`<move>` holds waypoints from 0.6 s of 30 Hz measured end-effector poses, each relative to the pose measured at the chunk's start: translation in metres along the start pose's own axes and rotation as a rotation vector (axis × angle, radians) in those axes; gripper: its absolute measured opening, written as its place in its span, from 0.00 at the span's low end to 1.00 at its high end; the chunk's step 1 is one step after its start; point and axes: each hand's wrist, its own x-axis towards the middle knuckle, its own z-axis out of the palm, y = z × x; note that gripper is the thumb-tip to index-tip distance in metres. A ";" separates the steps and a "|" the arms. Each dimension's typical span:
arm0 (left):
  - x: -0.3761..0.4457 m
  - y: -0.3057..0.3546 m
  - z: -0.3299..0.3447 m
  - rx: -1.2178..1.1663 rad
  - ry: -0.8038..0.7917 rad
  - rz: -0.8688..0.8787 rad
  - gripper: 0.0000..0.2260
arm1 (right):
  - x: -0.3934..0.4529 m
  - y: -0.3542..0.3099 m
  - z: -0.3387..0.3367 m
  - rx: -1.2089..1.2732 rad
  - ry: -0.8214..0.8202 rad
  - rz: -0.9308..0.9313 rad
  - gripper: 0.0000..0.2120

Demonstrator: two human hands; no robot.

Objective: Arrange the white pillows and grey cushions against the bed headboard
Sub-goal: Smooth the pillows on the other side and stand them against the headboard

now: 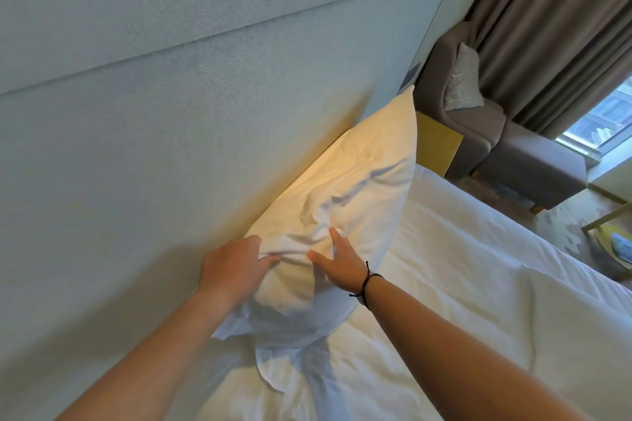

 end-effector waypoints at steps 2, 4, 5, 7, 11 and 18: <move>0.003 -0.014 -0.010 0.001 0.050 -0.027 0.20 | -0.001 -0.001 -0.004 -0.021 -0.020 -0.022 0.43; 0.000 -0.030 -0.012 0.002 0.080 -0.092 0.20 | -0.004 0.000 -0.006 -0.069 -0.029 -0.059 0.42; -0.003 -0.035 -0.008 0.012 0.074 -0.118 0.20 | -0.007 0.002 -0.006 -0.087 -0.038 -0.069 0.42; -0.011 -0.036 0.003 0.021 0.023 -0.153 0.20 | -0.014 0.008 -0.007 -0.095 -0.070 -0.050 0.42; -0.014 -0.014 0.011 0.017 0.024 -0.158 0.22 | -0.036 0.032 -0.017 -0.079 -0.097 0.052 0.42; -0.025 0.080 0.027 0.157 0.203 0.221 0.27 | -0.097 0.101 -0.048 0.126 0.011 0.241 0.39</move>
